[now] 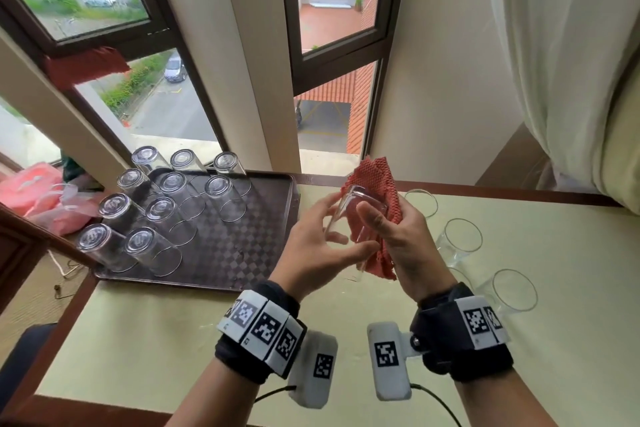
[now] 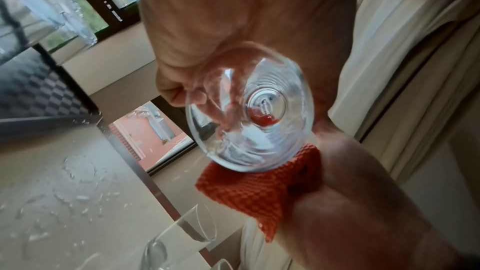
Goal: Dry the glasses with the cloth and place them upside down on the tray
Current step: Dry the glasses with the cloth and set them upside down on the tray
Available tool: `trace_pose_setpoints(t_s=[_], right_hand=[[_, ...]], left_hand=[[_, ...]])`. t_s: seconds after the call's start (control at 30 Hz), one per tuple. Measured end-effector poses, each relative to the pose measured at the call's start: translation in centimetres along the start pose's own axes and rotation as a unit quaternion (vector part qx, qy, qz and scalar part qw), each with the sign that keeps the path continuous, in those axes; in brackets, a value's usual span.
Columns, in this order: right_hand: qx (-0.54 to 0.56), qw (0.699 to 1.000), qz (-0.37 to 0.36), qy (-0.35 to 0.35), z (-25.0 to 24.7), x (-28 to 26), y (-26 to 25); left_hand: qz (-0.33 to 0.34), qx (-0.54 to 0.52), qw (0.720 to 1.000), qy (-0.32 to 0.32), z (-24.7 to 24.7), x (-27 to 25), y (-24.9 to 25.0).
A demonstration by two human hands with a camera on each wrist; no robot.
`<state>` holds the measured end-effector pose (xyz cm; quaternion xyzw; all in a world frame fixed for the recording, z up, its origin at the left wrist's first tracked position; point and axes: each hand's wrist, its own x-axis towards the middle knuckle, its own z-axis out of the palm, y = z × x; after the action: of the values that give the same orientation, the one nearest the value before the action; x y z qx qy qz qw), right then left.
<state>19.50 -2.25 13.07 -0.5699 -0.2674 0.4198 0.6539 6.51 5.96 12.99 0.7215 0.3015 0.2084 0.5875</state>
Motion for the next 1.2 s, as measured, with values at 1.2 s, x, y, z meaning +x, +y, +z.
trace_pose_setpoints(t_s=[1.2], right_hand=[[-0.019, 0.98, 0.078, -0.184, -1.3, -0.8, -0.6]], left_hand=[[-0.085, -0.187, 0.977, 0.06, -3.4, 0.5, -0.4]])
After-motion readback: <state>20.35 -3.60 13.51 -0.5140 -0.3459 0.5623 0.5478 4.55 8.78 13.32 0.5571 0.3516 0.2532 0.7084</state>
